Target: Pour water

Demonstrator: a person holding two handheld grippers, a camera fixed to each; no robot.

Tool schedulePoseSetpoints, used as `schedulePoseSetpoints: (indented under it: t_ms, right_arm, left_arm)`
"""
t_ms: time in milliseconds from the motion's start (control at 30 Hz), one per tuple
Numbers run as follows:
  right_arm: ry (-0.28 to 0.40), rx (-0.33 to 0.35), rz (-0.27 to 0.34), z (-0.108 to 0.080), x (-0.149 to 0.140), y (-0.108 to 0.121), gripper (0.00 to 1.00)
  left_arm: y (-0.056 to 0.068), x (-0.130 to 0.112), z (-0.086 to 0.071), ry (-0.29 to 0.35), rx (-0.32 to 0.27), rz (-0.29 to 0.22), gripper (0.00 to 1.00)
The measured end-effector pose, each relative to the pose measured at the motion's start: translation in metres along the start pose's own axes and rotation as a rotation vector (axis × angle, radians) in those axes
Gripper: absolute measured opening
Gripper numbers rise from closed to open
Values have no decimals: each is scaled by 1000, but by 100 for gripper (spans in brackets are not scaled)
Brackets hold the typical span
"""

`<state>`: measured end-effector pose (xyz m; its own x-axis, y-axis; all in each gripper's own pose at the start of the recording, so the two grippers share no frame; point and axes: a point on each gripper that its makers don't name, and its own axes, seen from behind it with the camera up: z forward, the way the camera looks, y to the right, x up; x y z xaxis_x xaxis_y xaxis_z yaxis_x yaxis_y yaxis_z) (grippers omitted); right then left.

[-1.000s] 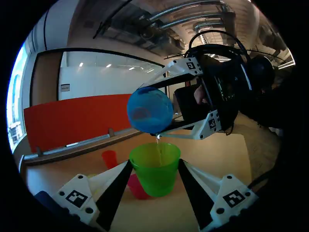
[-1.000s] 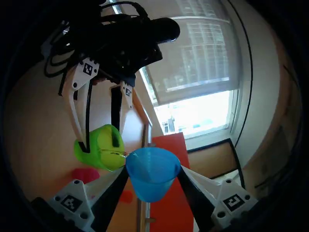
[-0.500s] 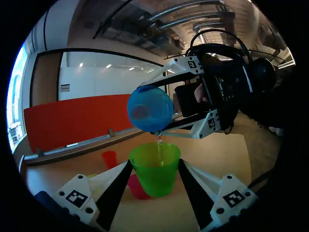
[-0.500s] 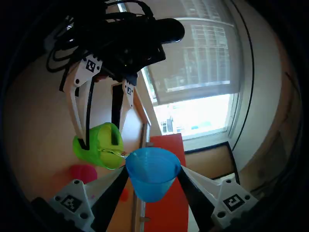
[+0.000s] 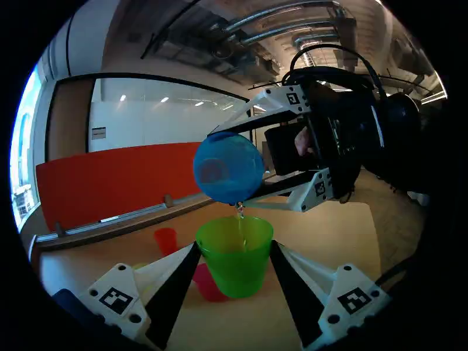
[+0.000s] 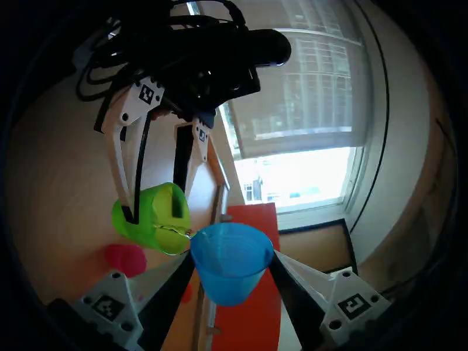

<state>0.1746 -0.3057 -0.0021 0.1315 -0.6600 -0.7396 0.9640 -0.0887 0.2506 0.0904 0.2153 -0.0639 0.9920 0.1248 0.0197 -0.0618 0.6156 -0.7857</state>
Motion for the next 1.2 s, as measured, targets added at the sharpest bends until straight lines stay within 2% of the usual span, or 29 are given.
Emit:
schedulePoseSetpoints:
  t_ms: [1200]
  right_arm:
    - [-21, -22, -125, -14, 15, -2, 91]
  left_arm:
    - [4, 1, 1, 5, -10, 11, 85]
